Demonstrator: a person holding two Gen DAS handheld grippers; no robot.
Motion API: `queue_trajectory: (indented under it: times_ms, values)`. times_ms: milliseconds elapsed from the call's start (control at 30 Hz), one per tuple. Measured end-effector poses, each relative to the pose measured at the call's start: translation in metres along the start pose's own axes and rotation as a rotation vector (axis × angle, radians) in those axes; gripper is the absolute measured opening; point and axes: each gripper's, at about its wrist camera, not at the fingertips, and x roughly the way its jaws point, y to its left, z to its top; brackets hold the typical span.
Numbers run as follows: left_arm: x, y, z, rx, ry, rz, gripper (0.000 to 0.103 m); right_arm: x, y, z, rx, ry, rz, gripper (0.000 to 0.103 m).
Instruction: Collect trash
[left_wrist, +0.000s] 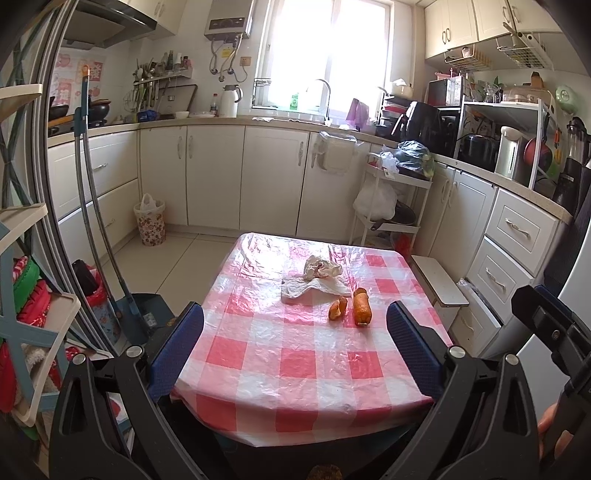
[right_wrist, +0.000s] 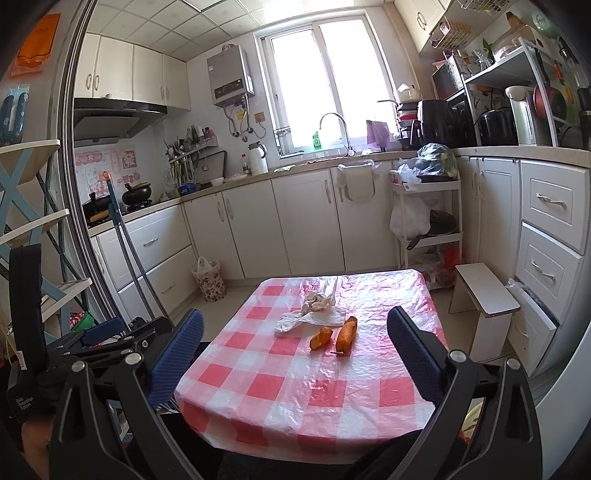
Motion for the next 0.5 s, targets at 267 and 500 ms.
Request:
queue_trajectory:
  times_ms: [267, 500]
  values:
    - [0.0022, -0.0024, -0.0012, 0.003, 0.007, -0.003, 0.096, 0.0005, 0.0001, -0.0002, 0.001, 0.001, 0.000, 0.095]
    - [0.0034, -0.0030, -0.0026, 0.005, 0.011, -0.007, 0.096, 0.0007, 0.0020, 0.0007, 0.003, 0.001, 0.003, 0.095]
